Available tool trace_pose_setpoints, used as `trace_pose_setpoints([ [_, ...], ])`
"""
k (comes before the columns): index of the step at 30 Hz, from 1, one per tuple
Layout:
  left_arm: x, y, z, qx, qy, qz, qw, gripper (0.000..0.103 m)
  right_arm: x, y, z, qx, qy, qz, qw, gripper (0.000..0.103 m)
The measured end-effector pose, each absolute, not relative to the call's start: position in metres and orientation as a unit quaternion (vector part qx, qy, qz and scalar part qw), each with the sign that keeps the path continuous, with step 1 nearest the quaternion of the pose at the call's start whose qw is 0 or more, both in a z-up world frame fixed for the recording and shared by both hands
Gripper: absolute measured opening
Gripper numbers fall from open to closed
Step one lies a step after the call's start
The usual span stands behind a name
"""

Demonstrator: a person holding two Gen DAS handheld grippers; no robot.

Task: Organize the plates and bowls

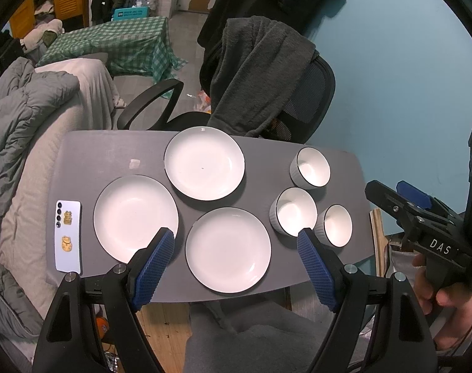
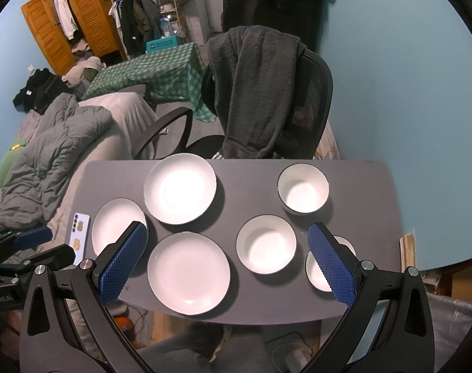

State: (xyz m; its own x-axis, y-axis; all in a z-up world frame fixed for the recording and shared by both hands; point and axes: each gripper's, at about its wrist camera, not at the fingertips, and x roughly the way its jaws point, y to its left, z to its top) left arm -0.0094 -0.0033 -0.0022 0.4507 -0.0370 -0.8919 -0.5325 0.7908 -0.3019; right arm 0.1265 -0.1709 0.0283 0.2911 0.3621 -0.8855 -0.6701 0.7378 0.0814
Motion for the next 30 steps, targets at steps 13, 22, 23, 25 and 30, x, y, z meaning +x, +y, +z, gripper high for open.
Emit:
trace_pose_setpoints([
  [13,-0.023,0.007,-0.015,-0.290,0.506,0.157,0.797,0.083,0.126,-0.160,0.018,-0.172,0.502,0.322,0.784,0.101],
  [22,-0.045,0.031,-0.042,-0.292,0.513,0.167,0.790,0.083,0.132,-0.156,-0.001,-0.170,0.511,0.339,0.771,0.101],
  [23,-0.047,0.033,-0.046,-0.294,0.514,0.169,0.788,0.083,0.132,-0.156,-0.003,-0.171,0.512,0.341,0.770,0.101],
  [25,-0.053,0.037,-0.055,-0.301,0.518,0.173,0.782,0.083,0.132,-0.157,-0.010,-0.177,0.513,0.341,0.768,0.101],
  [30,-0.064,0.037,-0.076,-0.310,0.530,0.166,0.772,0.083,0.129,-0.157,-0.024,-0.185,0.520,0.343,0.761,0.101],
])
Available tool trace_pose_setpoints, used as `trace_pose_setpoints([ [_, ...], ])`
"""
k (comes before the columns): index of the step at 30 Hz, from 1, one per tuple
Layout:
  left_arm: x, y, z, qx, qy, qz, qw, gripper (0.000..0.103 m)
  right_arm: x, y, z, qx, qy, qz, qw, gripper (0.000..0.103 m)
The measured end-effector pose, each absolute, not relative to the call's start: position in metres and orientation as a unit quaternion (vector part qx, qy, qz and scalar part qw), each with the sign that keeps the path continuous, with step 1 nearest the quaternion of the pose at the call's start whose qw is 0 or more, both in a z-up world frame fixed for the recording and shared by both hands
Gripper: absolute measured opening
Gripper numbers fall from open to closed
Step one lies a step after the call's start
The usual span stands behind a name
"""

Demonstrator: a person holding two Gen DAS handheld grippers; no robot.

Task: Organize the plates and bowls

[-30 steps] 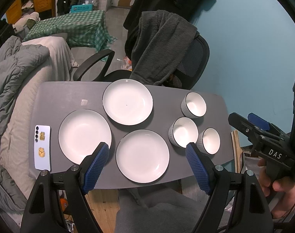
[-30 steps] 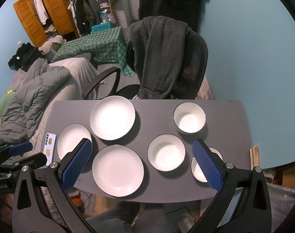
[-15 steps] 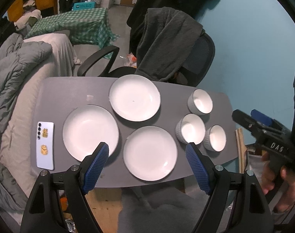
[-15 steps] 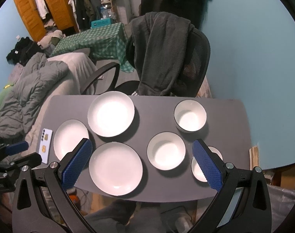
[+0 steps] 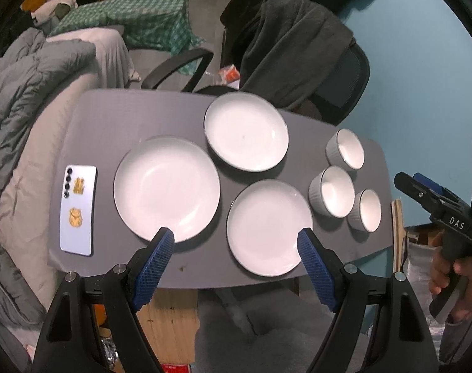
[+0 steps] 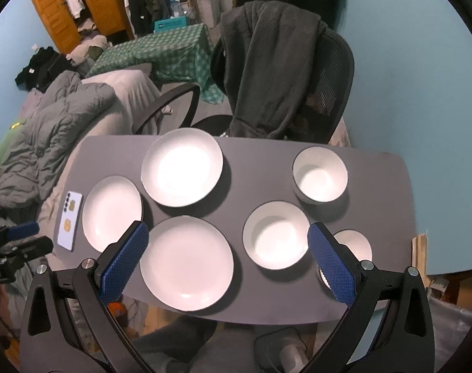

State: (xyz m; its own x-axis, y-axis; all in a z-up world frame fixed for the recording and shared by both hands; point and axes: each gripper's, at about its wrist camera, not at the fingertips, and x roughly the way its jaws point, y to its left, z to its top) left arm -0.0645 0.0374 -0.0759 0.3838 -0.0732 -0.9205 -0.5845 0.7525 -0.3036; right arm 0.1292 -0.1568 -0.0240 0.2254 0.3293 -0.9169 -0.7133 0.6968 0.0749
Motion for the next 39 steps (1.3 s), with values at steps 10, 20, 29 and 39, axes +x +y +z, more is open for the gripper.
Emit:
trace_pose_setpoints([
  [10,-0.075,0.035,-0.116,-0.311,0.558,0.161,0.753,0.083,0.114,-0.167,-0.066,-0.193,0.554,0.344,0.733,0.101],
  [20,-0.071,0.028,-0.158,-0.317,0.575,0.149,0.739,0.083,0.101,-0.172,-0.119,-0.212,0.593,0.337,0.700,0.101],
  [29,-0.060,0.020,-0.195,-0.331,0.590,0.152,0.720,0.083,0.108,-0.179,-0.168,-0.235,0.623,0.326,0.671,0.101],
  [39,-0.035,0.005,-0.229,-0.336,0.608,0.148,0.704,0.083,0.114,-0.180,-0.203,-0.233,0.655,0.339,0.634,0.091],
])
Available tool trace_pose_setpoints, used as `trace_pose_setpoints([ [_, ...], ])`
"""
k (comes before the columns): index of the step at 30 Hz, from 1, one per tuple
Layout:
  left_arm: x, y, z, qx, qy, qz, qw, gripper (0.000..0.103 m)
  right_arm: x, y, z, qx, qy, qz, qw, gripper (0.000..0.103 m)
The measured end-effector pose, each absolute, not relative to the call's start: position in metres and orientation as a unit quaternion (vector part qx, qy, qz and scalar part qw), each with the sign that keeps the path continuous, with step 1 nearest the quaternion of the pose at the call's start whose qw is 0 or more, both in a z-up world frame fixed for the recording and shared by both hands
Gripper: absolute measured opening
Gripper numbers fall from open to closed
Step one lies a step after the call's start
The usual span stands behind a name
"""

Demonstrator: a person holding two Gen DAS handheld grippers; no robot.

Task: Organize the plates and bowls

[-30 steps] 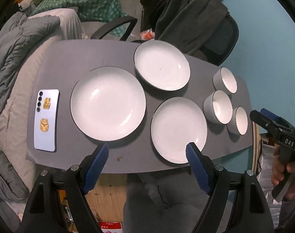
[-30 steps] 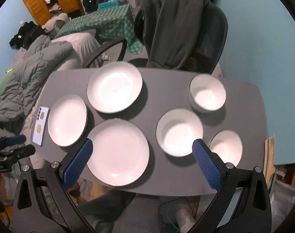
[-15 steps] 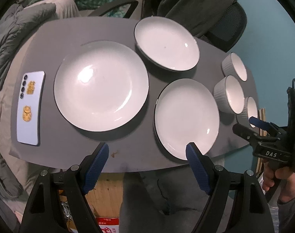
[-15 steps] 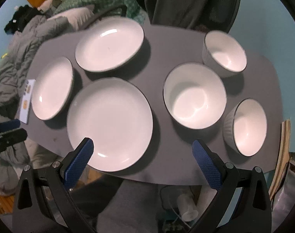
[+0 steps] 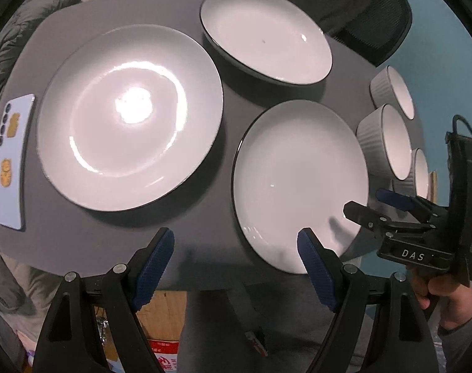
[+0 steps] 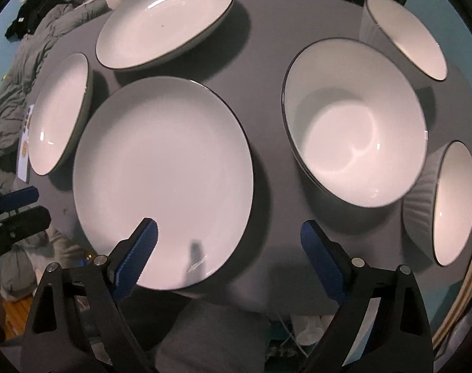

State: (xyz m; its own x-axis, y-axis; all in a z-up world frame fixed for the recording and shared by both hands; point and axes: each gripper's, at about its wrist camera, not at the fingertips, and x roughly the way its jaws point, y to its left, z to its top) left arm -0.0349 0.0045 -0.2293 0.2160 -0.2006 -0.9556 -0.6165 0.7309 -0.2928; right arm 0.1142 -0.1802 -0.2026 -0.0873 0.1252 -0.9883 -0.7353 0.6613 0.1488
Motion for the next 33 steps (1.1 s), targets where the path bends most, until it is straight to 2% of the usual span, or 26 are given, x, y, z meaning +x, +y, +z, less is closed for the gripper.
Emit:
trace_pose_setpoints([
  [11,-0.012,-0.005,-0.257,-0.331,0.628,0.143,0.690,0.082,0.127,-0.185,-0.208,-0.226,0.669,0.367,0.606,0.072],
  [12,-0.011,-0.005,-0.259,-0.332,0.629,0.142,0.688,0.078,0.128,-0.185,-0.207,-0.228,0.668,0.370,0.603,0.071],
  [14,-0.007,-0.005,-0.261,-0.334,0.632,0.141,0.685,0.073,0.131,-0.185,-0.206,-0.231,0.668,0.376,0.600,0.062],
  [17,-0.006,-0.004,-0.262,-0.331,0.634,0.139,0.685,0.069,0.136,-0.185,-0.204,-0.229,0.670,0.381,0.595,0.050],
  [19,-0.002,-0.003,-0.264,-0.333,0.633,0.140,0.684,0.064,0.141,-0.187,-0.204,-0.224,0.676,0.379,0.592,0.049],
  [22,0.000,0.000,-0.263,-0.338,0.634,0.141,0.681,0.054,0.143,-0.192,-0.202,-0.223,0.676,0.380,0.591,0.039],
  [25,-0.003,0.004,-0.265,-0.341,0.635,0.147,0.677,0.045,0.134,-0.194,-0.215,-0.220,0.673,0.379,0.596,0.039],
  [30,-0.011,0.013,-0.269,-0.341,0.640,0.153,0.672,0.023,0.135,-0.204,-0.210,-0.224,0.672,0.370,0.601,0.039],
  [32,-0.015,0.017,-0.271,-0.341,0.640,0.151,0.672,0.019,0.136,-0.207,-0.210,-0.236,0.671,0.363,0.602,0.031],
  [33,-0.018,0.017,-0.271,-0.339,0.640,0.150,0.673,0.019,0.136,-0.205,-0.210,-0.239,0.671,0.362,0.602,0.031],
])
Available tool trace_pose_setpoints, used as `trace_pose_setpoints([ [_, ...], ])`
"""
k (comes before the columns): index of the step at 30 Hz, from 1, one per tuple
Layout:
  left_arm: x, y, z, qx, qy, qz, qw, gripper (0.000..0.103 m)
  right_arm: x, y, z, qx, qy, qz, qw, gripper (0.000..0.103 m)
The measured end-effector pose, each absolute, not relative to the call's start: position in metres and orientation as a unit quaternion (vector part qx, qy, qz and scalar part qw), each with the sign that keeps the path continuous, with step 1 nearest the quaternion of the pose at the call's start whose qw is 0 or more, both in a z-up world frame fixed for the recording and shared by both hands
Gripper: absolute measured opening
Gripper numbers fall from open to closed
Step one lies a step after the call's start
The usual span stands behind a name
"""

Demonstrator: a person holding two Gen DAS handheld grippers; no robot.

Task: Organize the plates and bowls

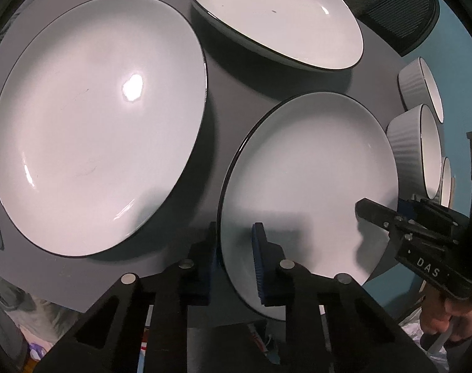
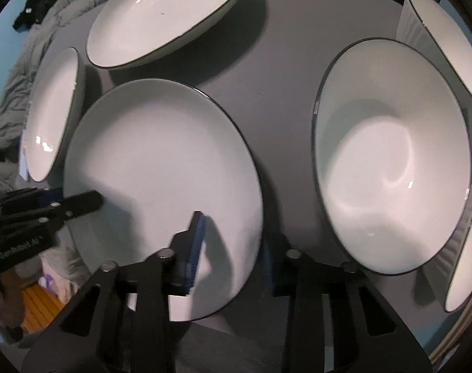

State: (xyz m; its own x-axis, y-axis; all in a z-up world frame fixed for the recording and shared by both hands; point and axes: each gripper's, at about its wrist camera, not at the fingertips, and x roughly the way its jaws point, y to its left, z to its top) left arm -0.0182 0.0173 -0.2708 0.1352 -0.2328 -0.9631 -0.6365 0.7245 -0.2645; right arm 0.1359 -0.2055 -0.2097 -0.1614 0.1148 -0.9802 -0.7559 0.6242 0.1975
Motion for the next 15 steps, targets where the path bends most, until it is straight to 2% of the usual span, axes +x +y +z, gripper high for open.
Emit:
trace_pose_setpoints([
  [15,-0.057,0.002,-0.272,-0.330,0.653,0.140,0.667,0.020,0.095,-0.222,-0.209,-0.242,0.680,0.380,0.578,0.026],
])
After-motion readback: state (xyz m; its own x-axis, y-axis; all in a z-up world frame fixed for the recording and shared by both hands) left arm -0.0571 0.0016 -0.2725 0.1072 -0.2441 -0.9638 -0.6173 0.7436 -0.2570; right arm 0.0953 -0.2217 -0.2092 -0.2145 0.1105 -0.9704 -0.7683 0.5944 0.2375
